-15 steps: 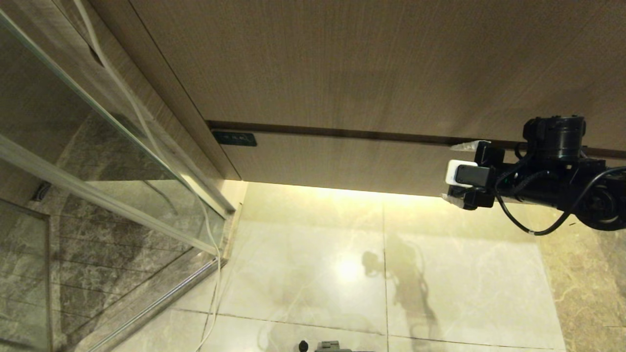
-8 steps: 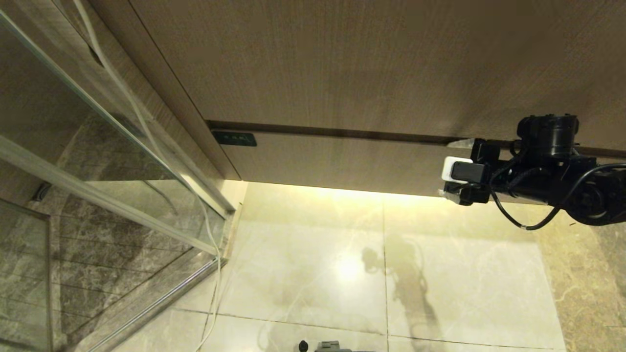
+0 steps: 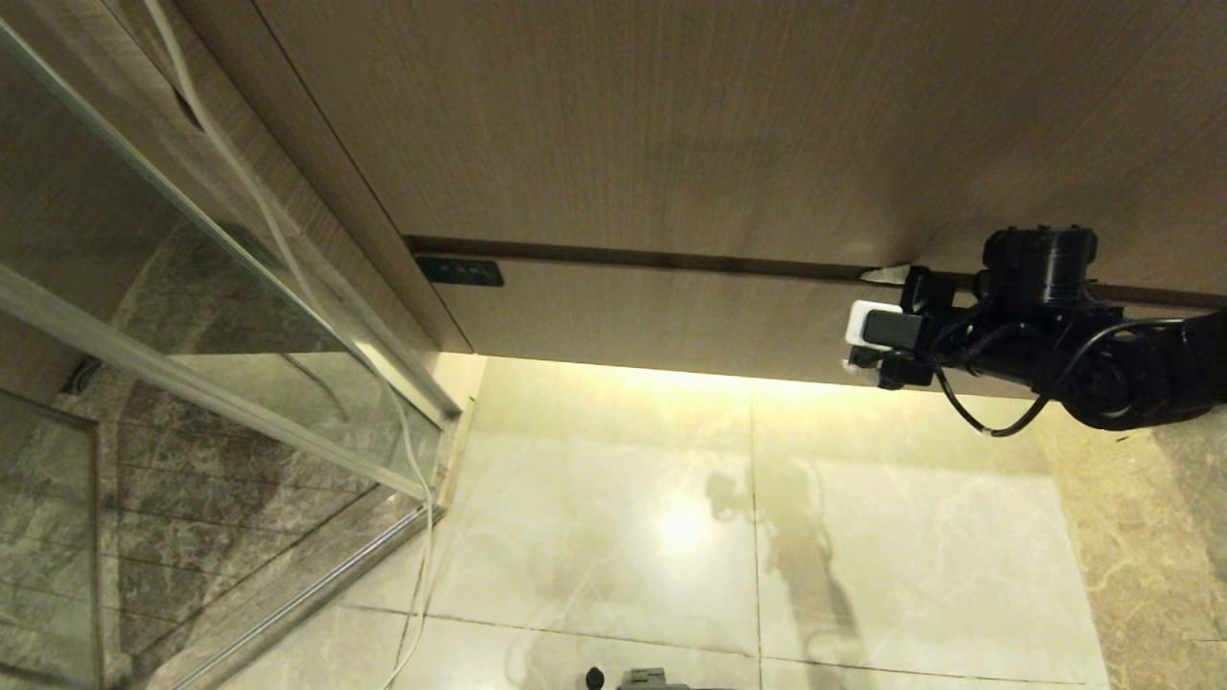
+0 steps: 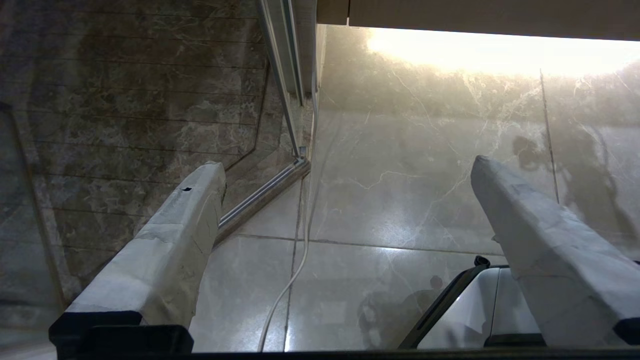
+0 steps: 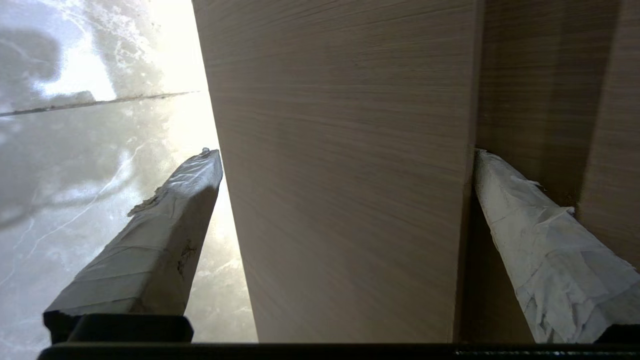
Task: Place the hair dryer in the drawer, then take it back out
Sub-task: Pull open the drawer
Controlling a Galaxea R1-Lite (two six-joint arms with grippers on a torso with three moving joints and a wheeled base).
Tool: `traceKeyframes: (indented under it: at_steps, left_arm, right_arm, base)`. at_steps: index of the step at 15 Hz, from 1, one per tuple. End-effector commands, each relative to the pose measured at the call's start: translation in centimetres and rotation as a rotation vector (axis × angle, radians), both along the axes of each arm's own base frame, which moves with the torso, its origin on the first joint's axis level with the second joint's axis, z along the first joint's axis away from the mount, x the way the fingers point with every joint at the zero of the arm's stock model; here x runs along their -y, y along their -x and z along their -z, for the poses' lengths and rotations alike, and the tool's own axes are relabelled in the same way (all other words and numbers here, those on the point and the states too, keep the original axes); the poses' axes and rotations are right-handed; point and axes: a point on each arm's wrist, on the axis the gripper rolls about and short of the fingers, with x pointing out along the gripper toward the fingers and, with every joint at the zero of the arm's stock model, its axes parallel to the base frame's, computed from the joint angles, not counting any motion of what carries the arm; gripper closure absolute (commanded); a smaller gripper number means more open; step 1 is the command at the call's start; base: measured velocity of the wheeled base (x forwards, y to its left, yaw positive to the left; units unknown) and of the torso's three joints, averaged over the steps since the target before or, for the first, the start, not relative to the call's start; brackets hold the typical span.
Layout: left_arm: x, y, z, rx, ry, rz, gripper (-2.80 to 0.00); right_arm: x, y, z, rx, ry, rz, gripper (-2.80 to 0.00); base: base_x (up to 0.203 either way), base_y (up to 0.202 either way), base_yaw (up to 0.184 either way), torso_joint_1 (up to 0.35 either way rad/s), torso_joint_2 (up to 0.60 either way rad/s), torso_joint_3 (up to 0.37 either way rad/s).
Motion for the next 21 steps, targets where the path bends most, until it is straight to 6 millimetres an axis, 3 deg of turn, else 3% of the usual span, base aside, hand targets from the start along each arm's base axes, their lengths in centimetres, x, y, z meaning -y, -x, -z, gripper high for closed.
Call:
traceKeyframes:
  at_steps: [1, 5, 9, 21]
  left_arm:
    - [0.0, 0.0, 0.0, -0.001, 0.000, 0.000, -2.80]
    - [0.0, 0.0, 0.0, 0.000, 0.000, 0.000, -2.80]
    - [0.0, 0.0, 0.0, 0.000, 0.000, 0.000, -2.80]
    - [0.0, 0.0, 0.0, -0.001, 0.000, 0.000, -2.80]
  right_arm:
    - [-0.1, -0.8, 0.9, -0.002, 0.006, -0.003, -2.80]
    - [-0.2, -1.4, 2.7, -0.050, 0.016, -0.004, -2.80]
    - [0.0, -0.7, 3.9, -0.202, 0.043, -0.001, -2.80]
    - [0.3, 1.8, 2.2, -0.283, 0.055, 0.004, -2.80]
  base:
    - [0.000, 0.000, 0.000, 0.000, 0.00, 0.000]
    - [0.000, 0.000, 0.000, 0.000, 0.00, 0.000]
    - [0.000, 0.000, 0.000, 0.000, 0.00, 0.000]
    - [0.000, 0.000, 0.000, 0.000, 0.00, 0.000]
